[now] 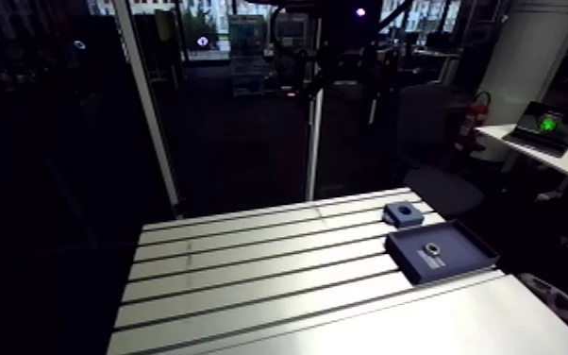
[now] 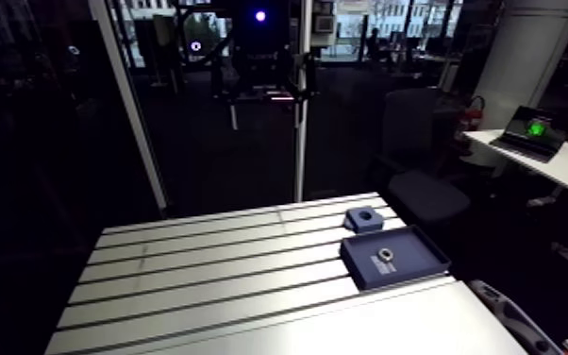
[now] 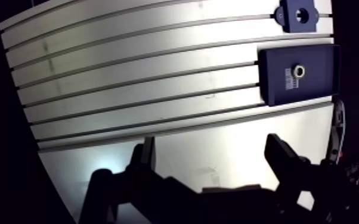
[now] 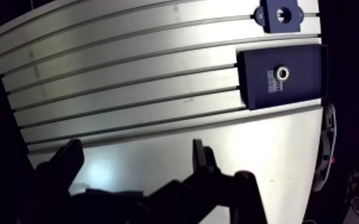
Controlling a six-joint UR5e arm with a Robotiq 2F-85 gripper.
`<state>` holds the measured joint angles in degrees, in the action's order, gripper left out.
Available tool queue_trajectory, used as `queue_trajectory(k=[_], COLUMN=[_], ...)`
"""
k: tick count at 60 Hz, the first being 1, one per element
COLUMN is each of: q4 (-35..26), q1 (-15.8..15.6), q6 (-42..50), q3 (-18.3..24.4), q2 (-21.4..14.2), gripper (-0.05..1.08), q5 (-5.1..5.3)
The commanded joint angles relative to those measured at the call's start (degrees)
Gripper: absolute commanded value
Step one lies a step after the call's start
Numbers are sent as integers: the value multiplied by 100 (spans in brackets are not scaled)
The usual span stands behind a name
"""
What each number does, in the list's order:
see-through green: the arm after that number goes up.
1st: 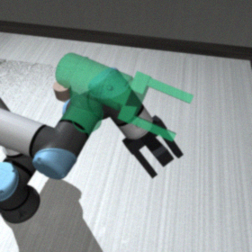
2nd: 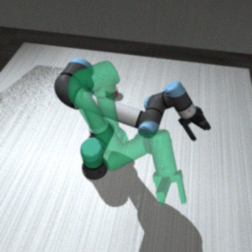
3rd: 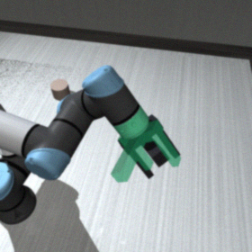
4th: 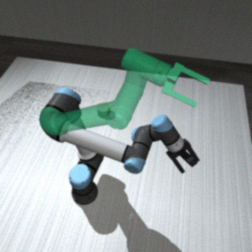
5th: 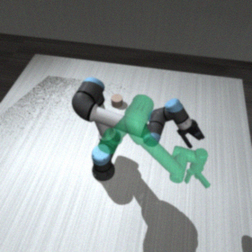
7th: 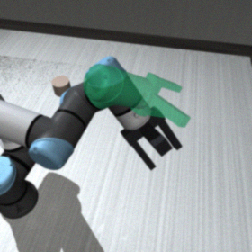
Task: Pick up the bearing and press it into the housing until flush.
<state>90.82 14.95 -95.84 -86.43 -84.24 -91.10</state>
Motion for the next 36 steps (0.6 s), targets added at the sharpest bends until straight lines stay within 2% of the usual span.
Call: queue_trajectory(k=[1, 11, 22, 29, 36], q4=[9, 52, 581, 706, 1097], q1=[0, 108, 778, 997, 1382], q6=[-94, -359, -1189, -1444, -1986], q3=[-29, -44, -203, -219, -312], q2=[7, 51, 250, 356, 476], gripper=[0, 1, 1, 1, 1], q5=[-79, -113, -106, -97, -88])
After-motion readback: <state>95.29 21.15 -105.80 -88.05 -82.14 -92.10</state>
